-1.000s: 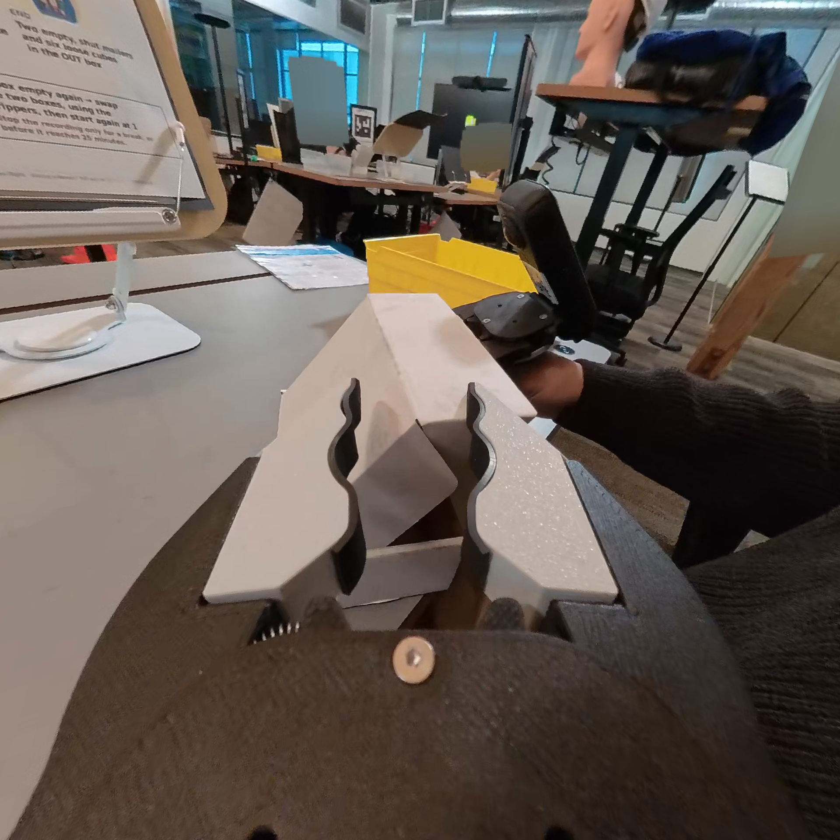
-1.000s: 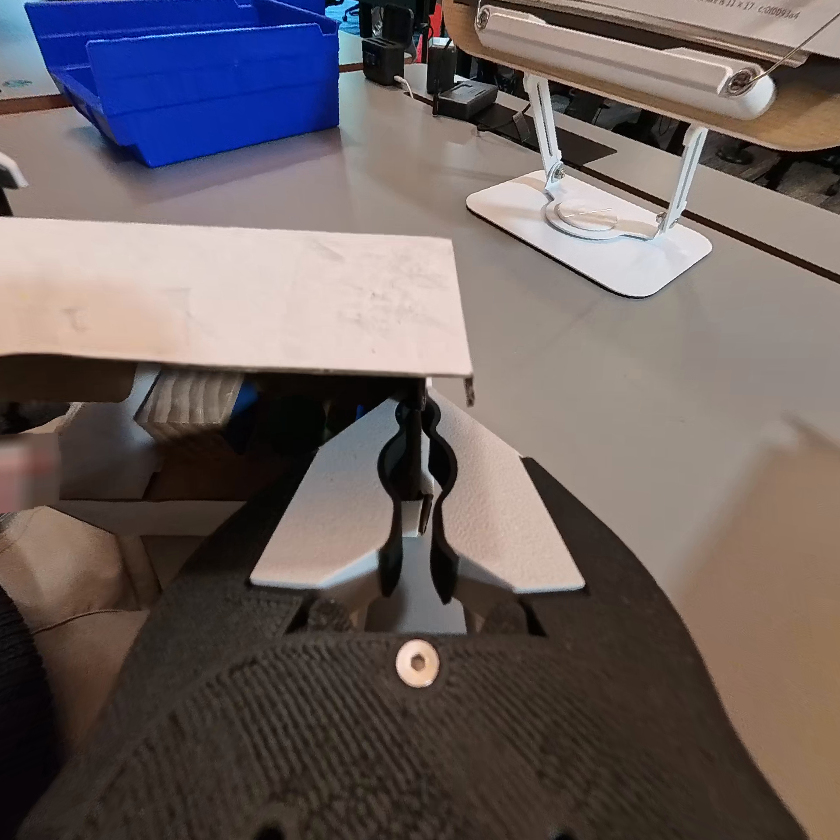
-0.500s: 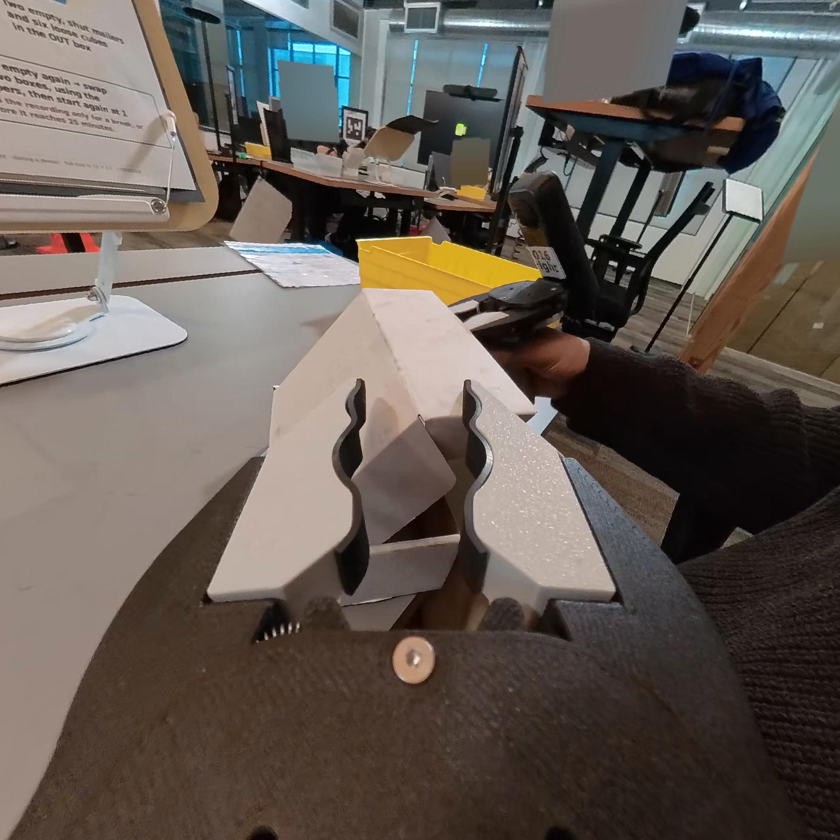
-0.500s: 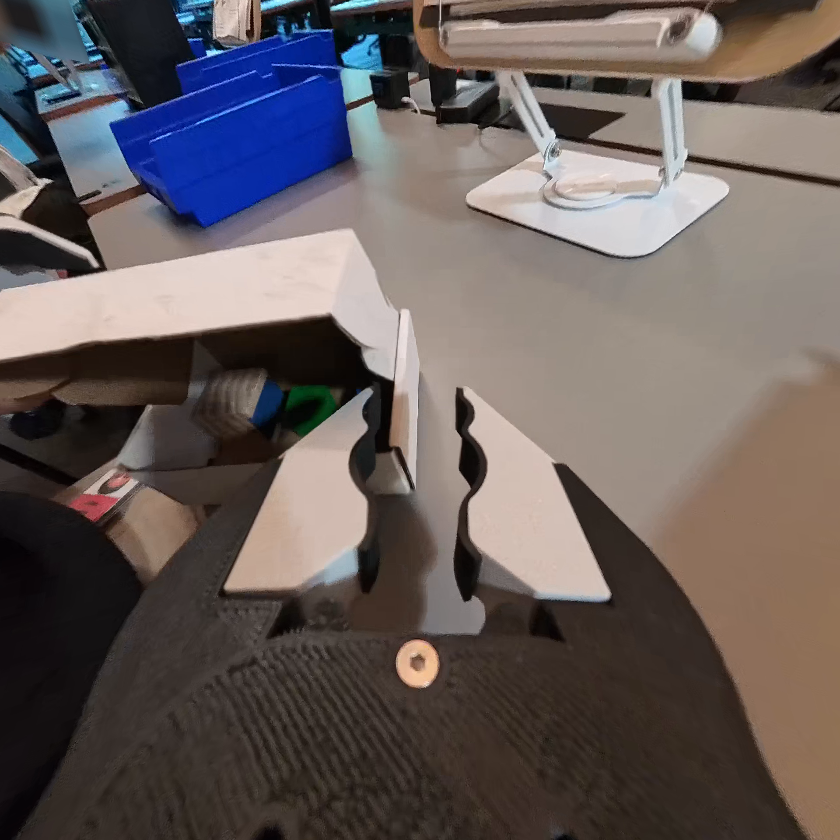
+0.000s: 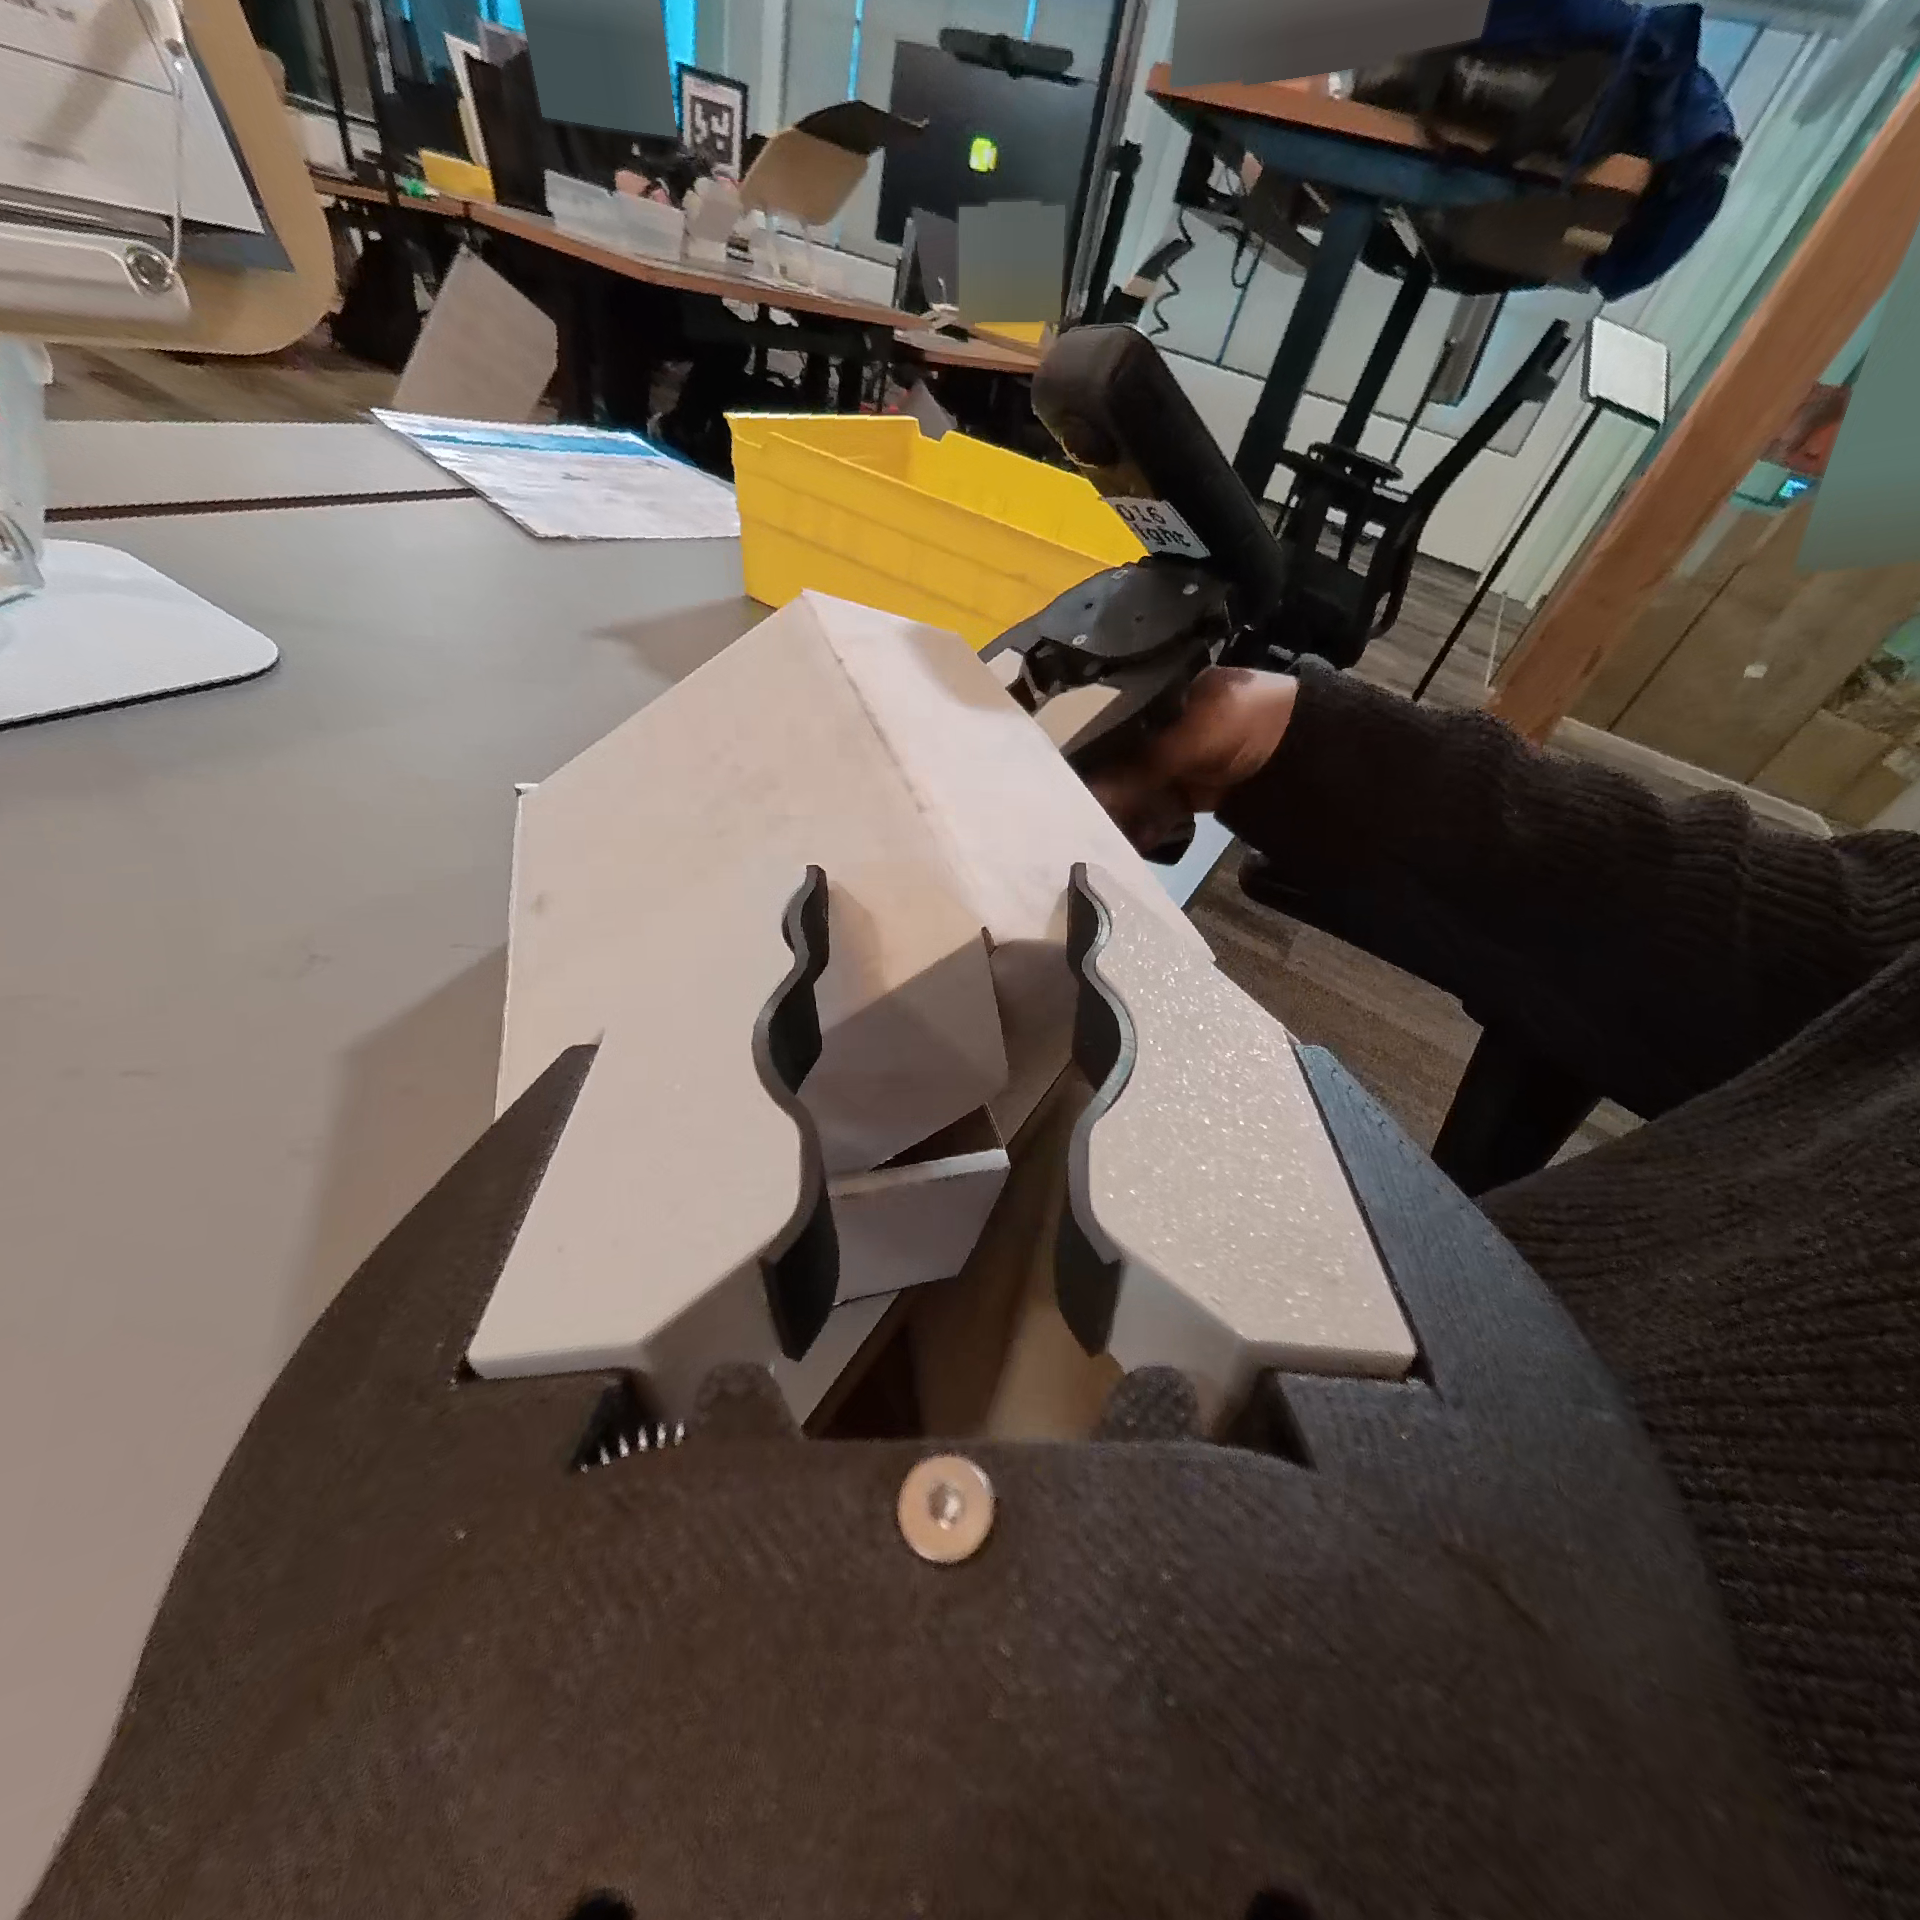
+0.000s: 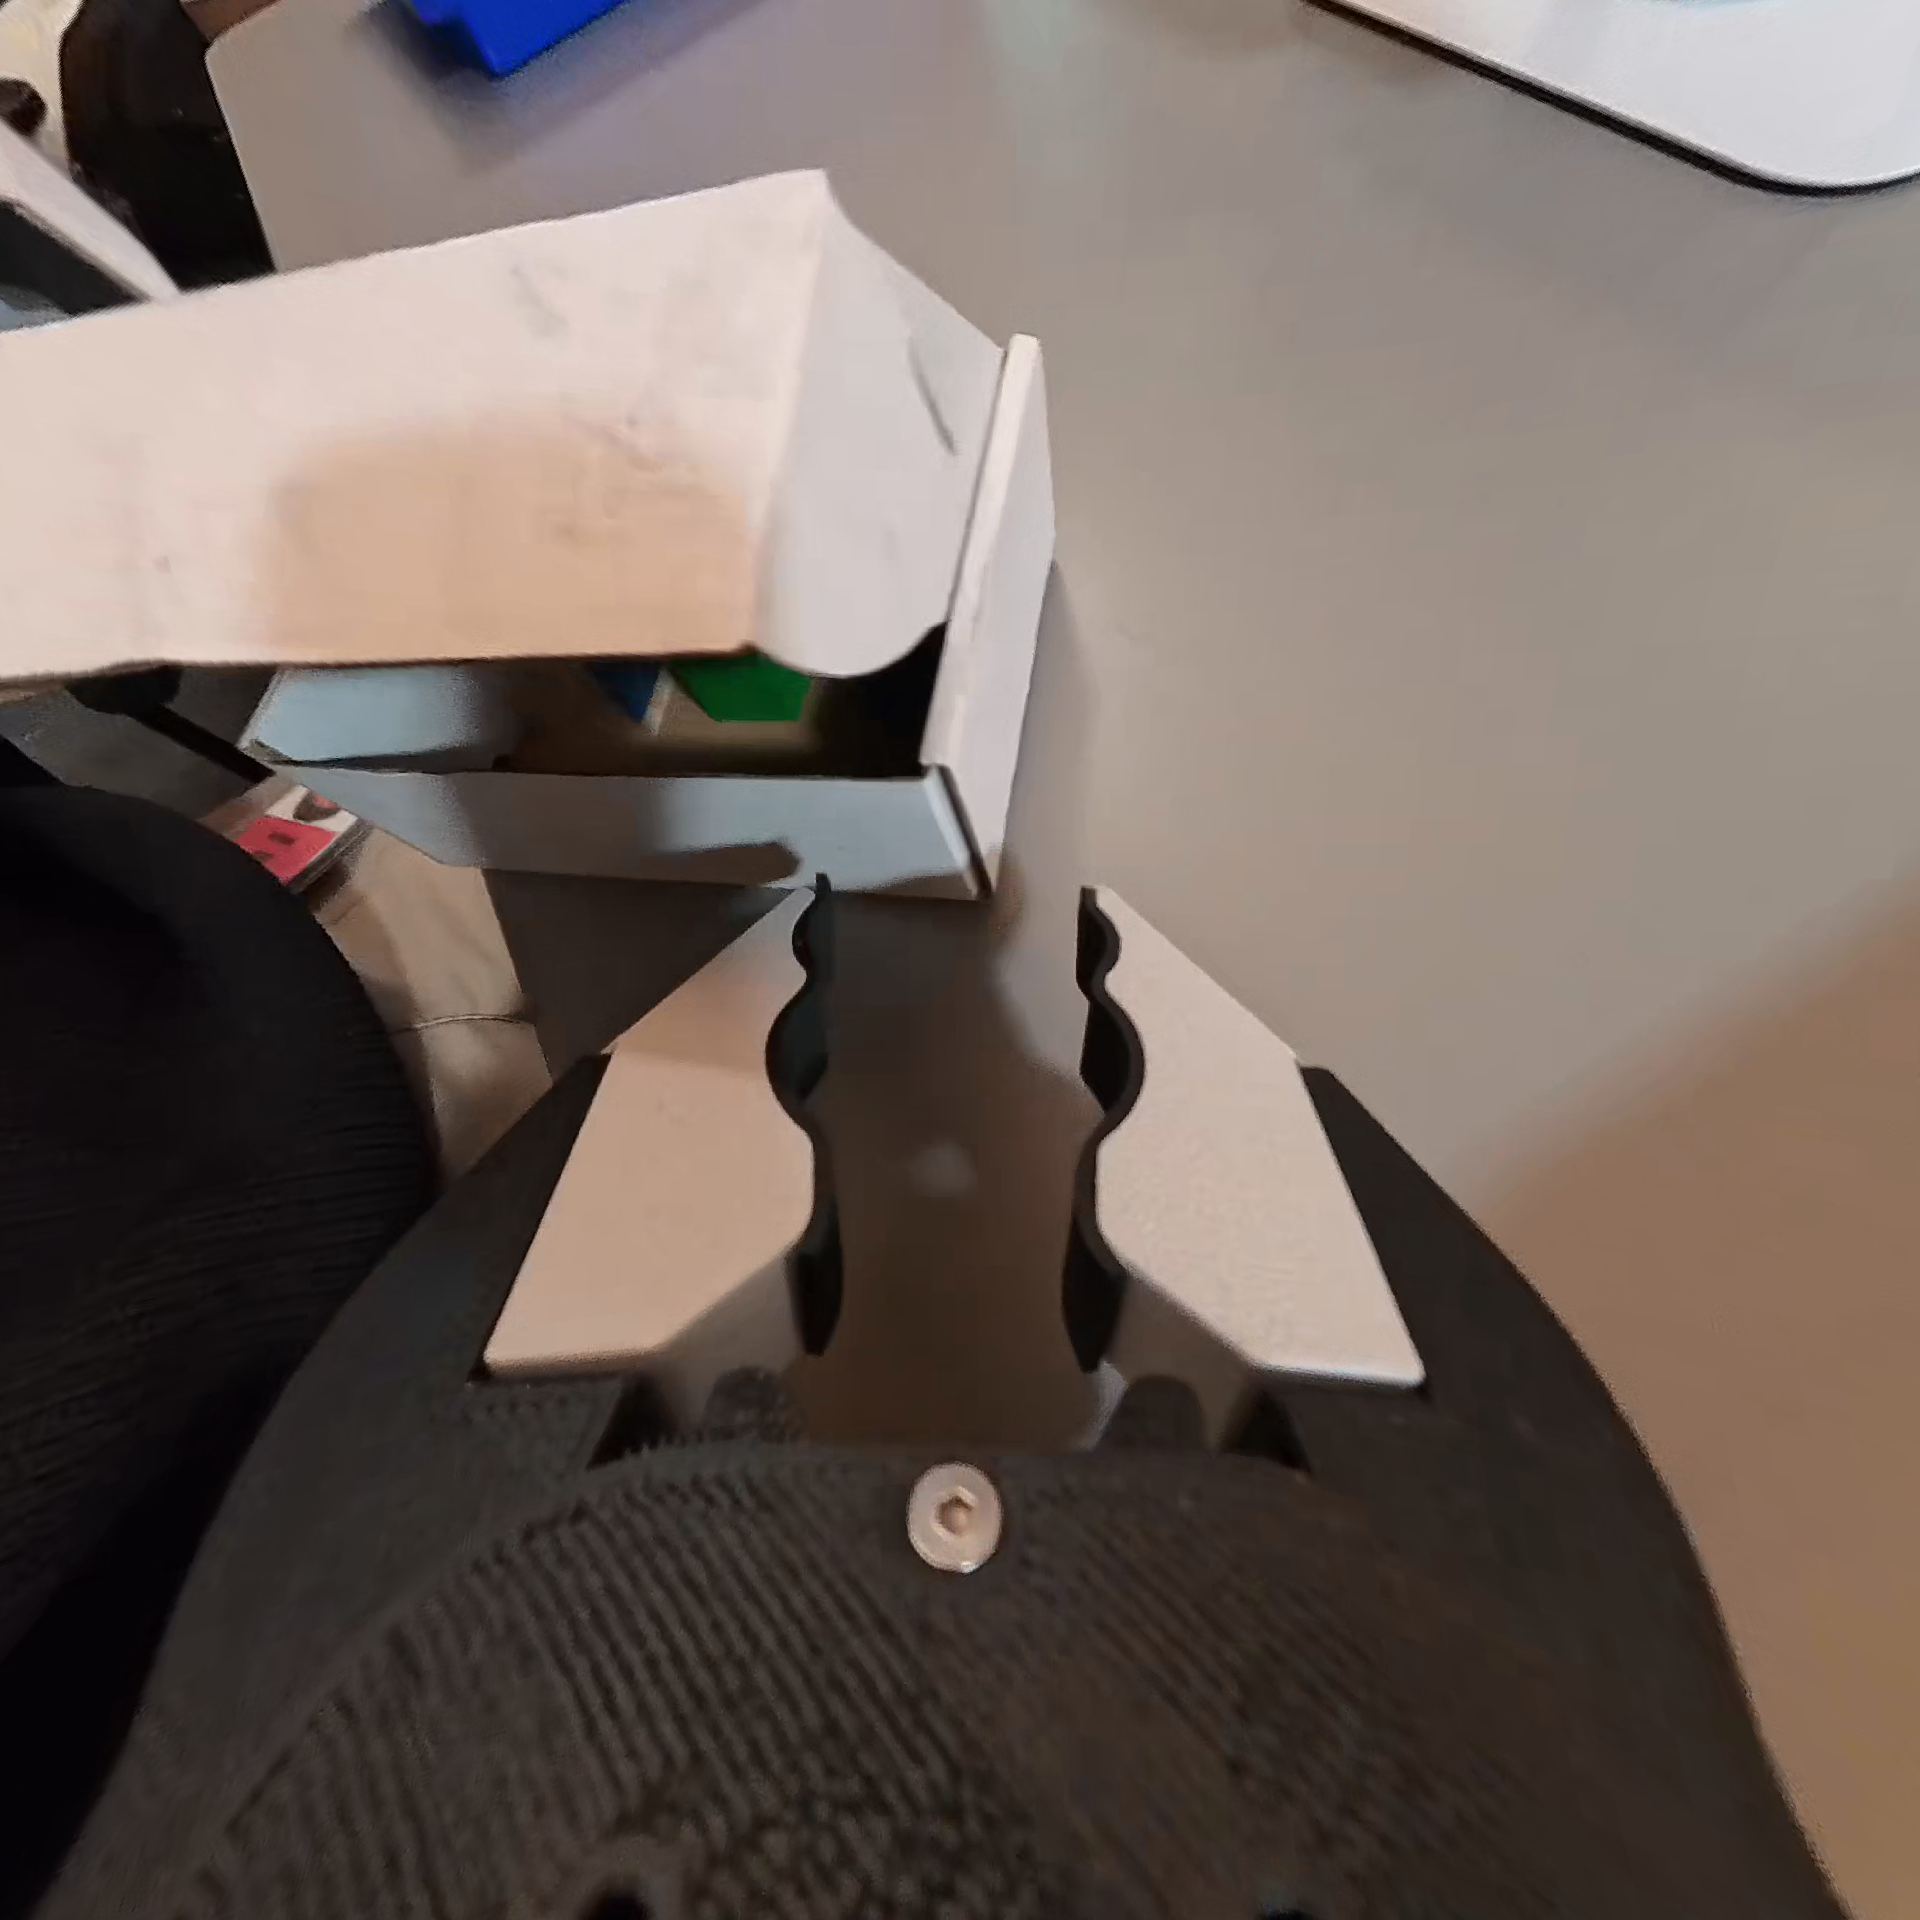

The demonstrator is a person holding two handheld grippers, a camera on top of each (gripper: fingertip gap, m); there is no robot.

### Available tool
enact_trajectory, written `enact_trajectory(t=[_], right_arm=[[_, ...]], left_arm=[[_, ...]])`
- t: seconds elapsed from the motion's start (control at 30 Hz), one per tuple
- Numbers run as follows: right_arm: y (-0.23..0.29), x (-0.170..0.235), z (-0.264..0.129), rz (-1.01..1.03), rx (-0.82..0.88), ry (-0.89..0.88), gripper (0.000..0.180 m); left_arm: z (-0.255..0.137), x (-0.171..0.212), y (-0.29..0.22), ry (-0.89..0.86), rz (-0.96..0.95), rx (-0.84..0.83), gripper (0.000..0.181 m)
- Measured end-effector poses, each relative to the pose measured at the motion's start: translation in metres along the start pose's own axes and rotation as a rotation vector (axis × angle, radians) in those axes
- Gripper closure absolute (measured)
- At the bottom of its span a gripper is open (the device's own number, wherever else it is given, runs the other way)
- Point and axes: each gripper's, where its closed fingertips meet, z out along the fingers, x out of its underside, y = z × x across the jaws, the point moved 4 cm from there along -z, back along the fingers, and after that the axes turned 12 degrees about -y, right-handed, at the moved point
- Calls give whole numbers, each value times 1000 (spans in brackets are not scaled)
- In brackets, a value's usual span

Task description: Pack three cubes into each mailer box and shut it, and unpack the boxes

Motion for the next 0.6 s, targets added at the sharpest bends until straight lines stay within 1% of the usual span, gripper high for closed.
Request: enact_trajectory(t=[0.1,0.2,0.3,0.37,0.43,0.5,0.6], right_arm=[[-10,-1,-7,39,27,-19,134],[-15,-6,-12,53,50,-58,134],[-17,-12,-16,0,74,-85,134],[-18,-10,-18,-110,120,-48,132],[-21,-4,-22,-270,195,39,132],[-23,3,-30,-430,264,143,139],[-28,5,-47,-656,395,258,144]], left_arm=[[1,6,-1,33,-4,17,137],[2,21,0,109,35,38,145],[2,20,-1,110,108,25,143],[1,19,-2,109,136,31,142],[0,21,-1,123,147,27,139],[-2,20,0,115,137,25,139],[-4,17,3,103,123,17,138]])
